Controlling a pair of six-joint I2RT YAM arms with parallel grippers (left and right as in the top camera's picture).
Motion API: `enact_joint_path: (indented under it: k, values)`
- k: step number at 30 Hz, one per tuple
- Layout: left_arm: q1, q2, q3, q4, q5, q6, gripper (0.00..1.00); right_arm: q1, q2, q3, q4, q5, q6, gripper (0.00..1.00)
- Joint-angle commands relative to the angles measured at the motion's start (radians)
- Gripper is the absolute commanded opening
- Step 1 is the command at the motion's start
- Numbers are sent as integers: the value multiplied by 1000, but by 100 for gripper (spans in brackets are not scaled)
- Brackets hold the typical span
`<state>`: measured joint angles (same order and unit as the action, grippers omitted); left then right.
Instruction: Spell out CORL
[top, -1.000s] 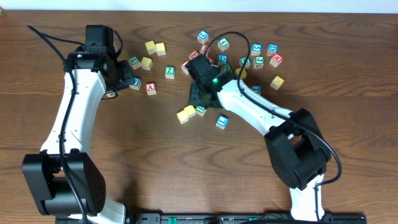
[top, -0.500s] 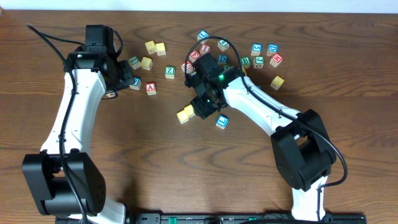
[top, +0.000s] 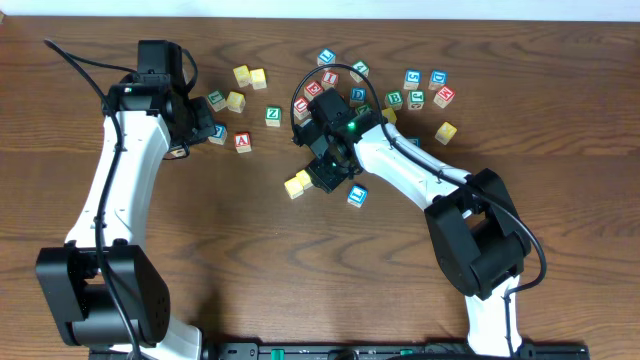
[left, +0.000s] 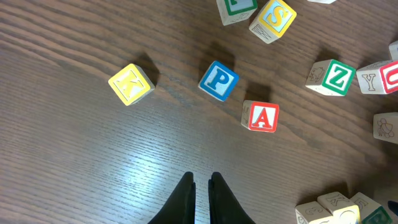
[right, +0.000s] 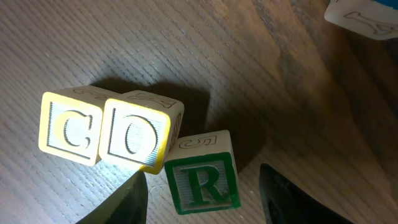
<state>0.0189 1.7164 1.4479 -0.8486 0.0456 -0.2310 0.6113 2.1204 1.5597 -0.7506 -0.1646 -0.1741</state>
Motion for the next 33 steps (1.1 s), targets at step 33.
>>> enact_joint_path:
  k: [33]
  values:
    - [2,3,-7,-3,-12,9,9,-13,24,-10,83,16,72,18]
